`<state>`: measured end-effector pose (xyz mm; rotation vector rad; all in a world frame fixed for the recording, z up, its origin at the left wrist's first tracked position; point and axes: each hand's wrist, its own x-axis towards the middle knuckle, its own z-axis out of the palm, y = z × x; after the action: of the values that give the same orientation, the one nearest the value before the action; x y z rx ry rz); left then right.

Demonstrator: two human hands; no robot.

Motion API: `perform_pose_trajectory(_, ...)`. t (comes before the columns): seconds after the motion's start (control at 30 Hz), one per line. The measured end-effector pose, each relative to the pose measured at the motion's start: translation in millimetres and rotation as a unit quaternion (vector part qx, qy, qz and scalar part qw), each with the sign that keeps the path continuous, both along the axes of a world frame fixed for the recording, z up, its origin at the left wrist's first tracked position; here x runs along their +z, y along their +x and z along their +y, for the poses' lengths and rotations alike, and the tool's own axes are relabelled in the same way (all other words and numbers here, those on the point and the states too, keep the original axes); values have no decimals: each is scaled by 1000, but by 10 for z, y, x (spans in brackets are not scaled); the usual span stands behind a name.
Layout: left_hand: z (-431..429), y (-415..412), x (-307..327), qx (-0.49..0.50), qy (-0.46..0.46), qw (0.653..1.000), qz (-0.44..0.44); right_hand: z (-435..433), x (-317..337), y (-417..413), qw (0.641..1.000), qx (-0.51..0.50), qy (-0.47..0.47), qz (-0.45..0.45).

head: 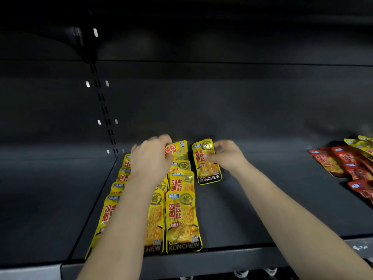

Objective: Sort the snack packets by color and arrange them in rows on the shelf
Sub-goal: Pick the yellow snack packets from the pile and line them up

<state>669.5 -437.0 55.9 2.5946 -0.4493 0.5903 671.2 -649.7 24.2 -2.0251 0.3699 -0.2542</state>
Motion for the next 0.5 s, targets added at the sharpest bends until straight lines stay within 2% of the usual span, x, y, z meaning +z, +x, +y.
perform_pose_trajectory(0.17,-4,-24,-28,5,-4,1000,10,37,-134,149,998,-20,-43,35)
perform_pose_trajectory(0.33,-28,-54,-84,6,-17,1000,7,78,-212,107,984,-27,-171,51)
perform_pose_trajectory(0.5,-47,-78,-101,9,-22,1000,-16,95,-188,85,971,-22,-222,84)
